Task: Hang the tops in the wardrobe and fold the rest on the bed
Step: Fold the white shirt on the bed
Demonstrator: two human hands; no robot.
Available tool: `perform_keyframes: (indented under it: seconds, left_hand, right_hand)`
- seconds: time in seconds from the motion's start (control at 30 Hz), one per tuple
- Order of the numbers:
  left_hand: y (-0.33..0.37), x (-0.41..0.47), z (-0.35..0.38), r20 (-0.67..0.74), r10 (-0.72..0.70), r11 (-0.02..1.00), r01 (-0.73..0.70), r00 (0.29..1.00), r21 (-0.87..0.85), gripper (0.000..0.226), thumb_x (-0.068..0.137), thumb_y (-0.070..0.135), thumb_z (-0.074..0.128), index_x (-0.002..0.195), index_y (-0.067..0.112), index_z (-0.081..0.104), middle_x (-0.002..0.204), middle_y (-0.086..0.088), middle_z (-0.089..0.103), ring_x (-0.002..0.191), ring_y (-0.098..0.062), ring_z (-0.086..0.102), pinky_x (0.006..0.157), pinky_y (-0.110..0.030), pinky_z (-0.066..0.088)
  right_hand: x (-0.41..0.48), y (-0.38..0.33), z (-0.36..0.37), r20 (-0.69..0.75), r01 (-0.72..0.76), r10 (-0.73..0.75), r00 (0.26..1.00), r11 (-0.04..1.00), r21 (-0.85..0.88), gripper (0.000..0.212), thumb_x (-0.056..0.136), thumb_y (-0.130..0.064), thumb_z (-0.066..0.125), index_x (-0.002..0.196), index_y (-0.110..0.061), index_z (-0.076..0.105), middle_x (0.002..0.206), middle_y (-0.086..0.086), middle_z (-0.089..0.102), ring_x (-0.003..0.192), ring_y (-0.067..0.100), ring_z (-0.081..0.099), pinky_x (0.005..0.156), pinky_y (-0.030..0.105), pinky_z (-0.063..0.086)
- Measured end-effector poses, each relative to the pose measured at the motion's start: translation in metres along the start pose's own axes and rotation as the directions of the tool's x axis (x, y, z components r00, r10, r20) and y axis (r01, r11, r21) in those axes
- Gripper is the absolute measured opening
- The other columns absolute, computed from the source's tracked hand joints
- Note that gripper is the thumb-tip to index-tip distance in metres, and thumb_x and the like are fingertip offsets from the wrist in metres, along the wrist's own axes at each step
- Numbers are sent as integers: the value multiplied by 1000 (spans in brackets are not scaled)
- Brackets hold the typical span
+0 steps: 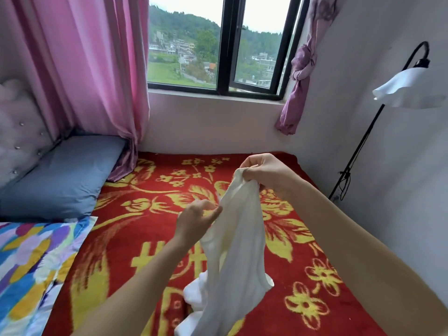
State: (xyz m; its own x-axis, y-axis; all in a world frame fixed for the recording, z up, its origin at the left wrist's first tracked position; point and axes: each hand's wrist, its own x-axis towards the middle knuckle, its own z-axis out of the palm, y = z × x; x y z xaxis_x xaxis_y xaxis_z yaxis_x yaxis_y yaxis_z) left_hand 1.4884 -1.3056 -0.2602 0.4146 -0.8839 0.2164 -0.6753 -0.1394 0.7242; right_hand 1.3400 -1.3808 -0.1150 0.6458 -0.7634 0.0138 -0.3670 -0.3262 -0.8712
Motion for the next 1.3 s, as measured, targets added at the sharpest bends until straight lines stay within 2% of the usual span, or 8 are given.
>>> perform_keyframes:
  seconds: [0.2,0.3,0.37,0.5,0.63,0.97,1.17,1.3]
  left_hand:
    - [5,3,24,342,7,990,42,940,-135,44,82,30,66,123,20,54,111,-2,61,95,-23,61,84,-41,52]
    - [6,1,34,491,41,990,31,870,-138,27,84,14,61,98,37,60,96,10,64,81,-10,60,74,-28,51]
    - [2,2,27,530,37,967,103,847,-232,40,81,2,58,75,41,65,78,16,64,70,-2,57,67,-25,47]
    - [-21,7,-4,641,67,890,244,764,-384,46,59,13,65,104,17,63,96,-1,65,85,-15,59,77,-27,47]
    - [-33,11,-38,484,105,821,199,869,-535,67,44,48,82,87,2,61,77,1,64,71,-12,57,64,-18,45]
    - [0,18,-88,80,194,897,-144,978,-418,21,93,2,53,72,4,57,50,3,37,40,-2,28,39,-12,24]
    - [-19,8,-93,132,220,969,-200,967,-147,26,87,37,50,66,22,56,71,5,53,62,-5,46,60,-12,37]
    - [-16,3,-80,-12,114,972,-114,993,-207,41,74,51,31,69,12,40,64,0,38,57,-13,35,54,-28,29]
  right_hand:
    - [-18,6,-19,23,54,-56,998,996,78,9,63,-5,56,63,-13,60,60,-3,55,54,8,47,48,17,37]
    - [-26,13,-31,48,85,-91,995,990,117,11,57,-8,53,63,-14,60,57,-7,56,53,5,48,49,15,38]
    - [-30,20,-41,64,102,-110,992,987,123,12,58,-6,52,65,-13,59,56,-8,56,53,5,48,50,15,38]
    - [-38,38,-71,15,78,-81,997,985,156,14,57,-3,50,67,-10,57,54,-8,54,50,4,47,47,15,37]
    - [-38,58,-96,-32,11,-3,999,967,255,11,60,-5,55,71,-9,56,54,-6,55,47,4,49,43,15,38]
    - [-33,69,-99,215,9,10,977,996,-87,71,42,-57,82,97,-15,68,79,-4,68,71,7,63,63,17,49]
    - [-33,82,-90,313,91,106,944,827,-554,21,71,-4,75,72,-15,58,71,-9,53,65,5,49,60,17,40]
    - [-27,93,-85,179,106,-15,984,855,-508,24,77,-8,74,62,-1,56,63,3,45,58,10,36,57,25,33]
